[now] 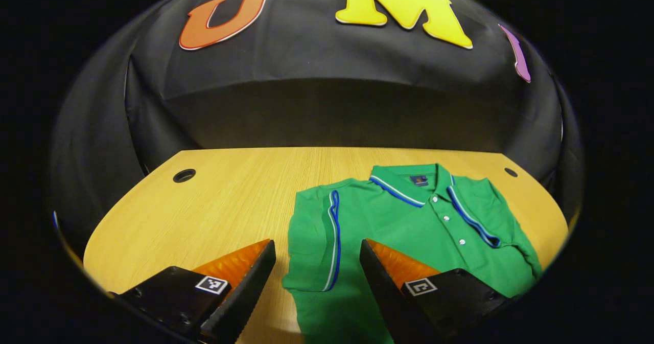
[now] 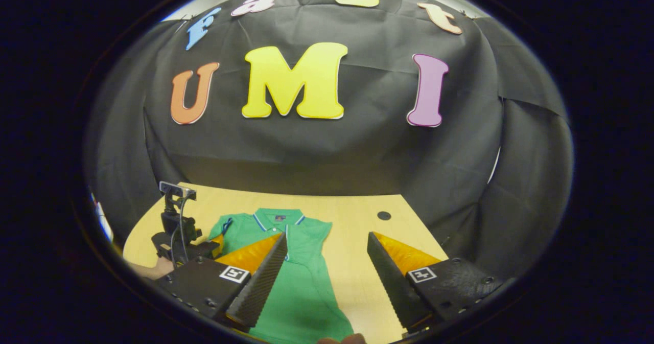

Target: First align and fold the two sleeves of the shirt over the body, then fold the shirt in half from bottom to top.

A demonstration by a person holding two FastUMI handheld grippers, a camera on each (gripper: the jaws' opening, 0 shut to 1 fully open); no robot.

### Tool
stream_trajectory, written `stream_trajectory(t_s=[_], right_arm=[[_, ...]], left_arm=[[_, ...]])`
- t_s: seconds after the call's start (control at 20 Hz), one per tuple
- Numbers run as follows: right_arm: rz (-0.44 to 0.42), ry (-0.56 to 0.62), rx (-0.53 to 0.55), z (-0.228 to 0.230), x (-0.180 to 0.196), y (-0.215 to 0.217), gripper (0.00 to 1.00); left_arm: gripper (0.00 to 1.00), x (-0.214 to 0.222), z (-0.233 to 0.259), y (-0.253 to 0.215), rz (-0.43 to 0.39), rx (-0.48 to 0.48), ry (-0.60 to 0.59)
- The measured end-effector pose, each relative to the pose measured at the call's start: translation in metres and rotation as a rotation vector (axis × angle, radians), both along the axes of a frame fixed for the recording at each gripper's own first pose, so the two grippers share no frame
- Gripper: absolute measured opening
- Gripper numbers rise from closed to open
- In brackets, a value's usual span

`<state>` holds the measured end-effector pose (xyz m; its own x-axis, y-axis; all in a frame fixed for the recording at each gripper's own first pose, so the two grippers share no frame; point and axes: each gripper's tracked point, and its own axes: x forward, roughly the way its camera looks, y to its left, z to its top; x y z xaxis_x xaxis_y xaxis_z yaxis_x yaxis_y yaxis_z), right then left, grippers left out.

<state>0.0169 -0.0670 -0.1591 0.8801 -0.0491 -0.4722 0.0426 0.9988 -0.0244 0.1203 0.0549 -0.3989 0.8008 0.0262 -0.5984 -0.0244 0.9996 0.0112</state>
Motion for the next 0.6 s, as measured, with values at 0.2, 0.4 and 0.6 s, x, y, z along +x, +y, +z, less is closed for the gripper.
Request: stream_trajectory(t_s=[0.2,0.4,0.6], right_arm=[[-0.05,0.006,-0.006,-0.001,-0.007,-0.017,0.95],[-0.045,0.013,0.018,-0.002,-0.007,-0.013,0.95],[-0.031,0.007,0.035,-0.001,-0.01,-0.008,0.95]], left_arm=[[1.0,0.009,-0.006,-0.002,-0.031,0.01,-0.003],[0.64,0.011,-0.011,-0.002,-0.04,0.002,0.02],[0.37,0.012,-0.015,0.003,-0.019,-0.001,0.045]])
